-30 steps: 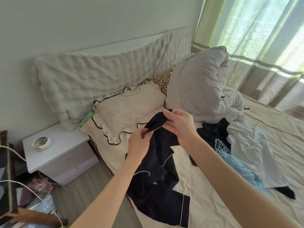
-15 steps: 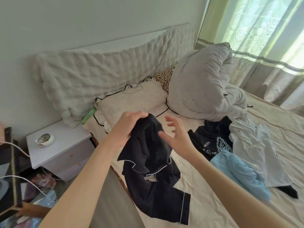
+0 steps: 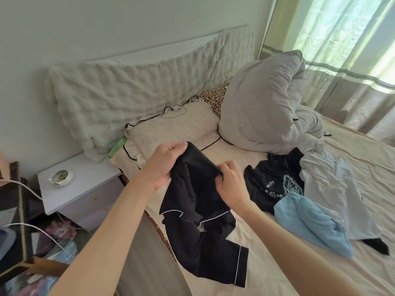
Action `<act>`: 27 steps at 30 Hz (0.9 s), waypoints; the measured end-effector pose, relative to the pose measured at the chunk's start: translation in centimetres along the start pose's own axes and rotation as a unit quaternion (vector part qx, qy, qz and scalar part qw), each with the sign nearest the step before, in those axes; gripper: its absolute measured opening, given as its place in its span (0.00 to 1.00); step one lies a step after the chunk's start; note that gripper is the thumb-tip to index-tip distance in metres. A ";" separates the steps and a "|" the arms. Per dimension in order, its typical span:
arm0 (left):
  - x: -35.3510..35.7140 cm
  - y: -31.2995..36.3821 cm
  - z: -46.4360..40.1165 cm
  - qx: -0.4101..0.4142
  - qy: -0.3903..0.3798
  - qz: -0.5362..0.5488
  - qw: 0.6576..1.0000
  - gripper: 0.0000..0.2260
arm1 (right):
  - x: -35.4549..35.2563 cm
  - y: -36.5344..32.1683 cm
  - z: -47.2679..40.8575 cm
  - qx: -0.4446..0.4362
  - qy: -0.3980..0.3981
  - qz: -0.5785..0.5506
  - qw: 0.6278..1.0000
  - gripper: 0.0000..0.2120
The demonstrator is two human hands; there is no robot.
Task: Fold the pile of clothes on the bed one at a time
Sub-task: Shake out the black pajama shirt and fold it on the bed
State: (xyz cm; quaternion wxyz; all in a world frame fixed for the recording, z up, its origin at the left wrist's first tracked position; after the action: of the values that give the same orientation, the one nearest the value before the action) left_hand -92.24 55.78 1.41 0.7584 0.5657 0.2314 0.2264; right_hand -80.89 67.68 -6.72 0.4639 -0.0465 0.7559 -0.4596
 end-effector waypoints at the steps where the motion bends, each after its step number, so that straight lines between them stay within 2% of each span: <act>1: 0.1 -0.4 -0.1 -0.010 -0.001 0.010 1.000 0.12 | 0.0 0.6 -0.2 0.022 -0.004 -0.014 1.000 0.11; 4: 0.4 -1.6 -0.2 -0.039 -0.009 0.041 0.998 0.10 | -0.3 1.9 -0.5 0.070 -0.006 -0.029 0.997 0.10; 5: 0.2 -2.0 -0.2 -0.038 -0.001 0.015 0.999 0.11 | -0.6 2.4 -0.6 0.076 0.002 -0.030 0.997 0.11; 6: -0.4 -2.5 -0.2 -0.027 0.012 -0.064 0.997 0.17 | -0.9 2.7 -0.7 0.081 0.010 -0.049 0.995 0.12; 7: -1.1 -2.9 -0.2 -0.013 0.021 -0.188 0.982 0.24 | -1.3 2.5 -0.8 0.083 0.018 -0.064 0.994 0.12; 9: -2.1 -3.8 -0.2 0.018 0.031 -0.421 0.906 0.29 | -2.3 1.4 -1.0 0.061 0.015 -0.081 0.995 0.11; 10: -2.4 -4.2 -0.2 0.037 0.039 -0.490 0.870 0.29 | -2.7 0.8 -1.1 0.037 0.005 -0.081 0.996 0.09; 13: -3.8 -3.8 0.0 0.092 0.139 -0.597 0.785 0.22 | -3.7 -1.1 -1.3 -0.030 -0.071 -0.058 0.995 0.04; 14: -4.3 -3.1 0.2 0.106 0.178 -0.615 0.761 0.20 | -4.0 -1.6 -1.3 -0.051 -0.101 -0.045 0.993 0.01; 16: -5.2 -1.6 0.4 0.124 0.231 -0.629 0.732 0.17 | -4.8 -2.4 -1.5 -0.083 -0.125 -0.011 0.989 0.04; 20: -6.1 2.4 0.8 0.150 0.294 -0.608 0.722 0.14 | -8.1 -4.7 -3.3 -0.151 -0.041 0.025 0.987 0.06; 22: -6.3 4.7 0.8 0.171 0.322 -0.595 0.716 0.13 | -10.2 -6.2 -4.7 -0.172 0.001 0.049 0.984 0.10; 25: -6.8 8.3 1.1 0.192 0.364 -0.571 0.710 0.11 | -13.0 -8.0 -6.7 -0.177 0.043 0.066 0.981 0.17; 27: -7.1 10.1 1.2 0.206 0.383 -0.538 0.722 0.10 | -14.6 -8.8 -7.6 -0.173 0.070 0.068 0.980 0.18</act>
State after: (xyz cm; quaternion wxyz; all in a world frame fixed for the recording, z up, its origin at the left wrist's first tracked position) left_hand -98.02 53.20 12.13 0.4644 0.3533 0.8087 -0.0749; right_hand -81.40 74.83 10.51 0.4253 -0.0424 0.8556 -0.2919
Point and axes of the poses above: each hand's wrist, its own z-axis away from the middle knuckle, its own x-axis out of the palm, y = z × x, the point moved 5 cm from there along -z, towards the middle knuckle, and after that the axes turned 12 degrees about -z, right-handed, at the moved point
